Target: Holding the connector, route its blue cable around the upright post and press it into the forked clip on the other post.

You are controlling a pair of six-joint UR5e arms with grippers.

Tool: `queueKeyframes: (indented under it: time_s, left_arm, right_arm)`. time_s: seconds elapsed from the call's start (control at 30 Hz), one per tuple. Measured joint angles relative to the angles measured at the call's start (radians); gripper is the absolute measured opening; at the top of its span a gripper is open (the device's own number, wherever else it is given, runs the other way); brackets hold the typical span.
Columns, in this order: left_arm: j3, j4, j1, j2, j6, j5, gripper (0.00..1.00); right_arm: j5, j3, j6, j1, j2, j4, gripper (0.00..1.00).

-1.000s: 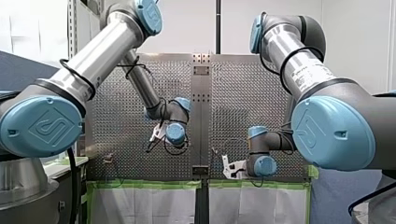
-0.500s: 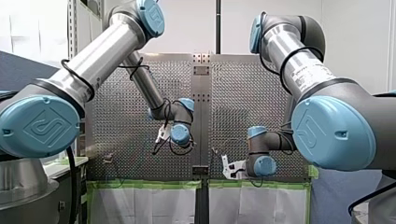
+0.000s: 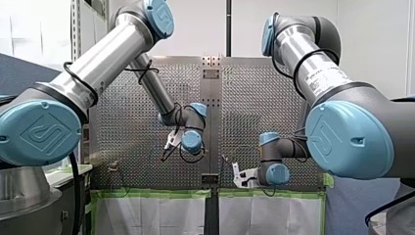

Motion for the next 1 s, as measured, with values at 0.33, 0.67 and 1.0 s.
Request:
queueKeyframes:
  time_s: [0.33, 0.67, 1.0]
  left_arm:
    - [0.074, -0.037, -0.023, -0.074, 0.037, -0.076, 1.00]
    - [0.136, -0.028, -0.026, -0.131, 0.071, -0.097, 1.00]
    - [0.139, -0.009, -0.042, -0.133, 0.097, -0.103, 1.00]
  right_arm:
    - [0.000, 0.000, 0.000, -0.004, 0.000, 0.003, 0.00]
    - [0.000, 0.000, 0.000, 0.000, 0.000, 0.002, 0.00]
    - [0.000, 0.000, 0.003, 0.000, 0.000, -0.001, 0.00]
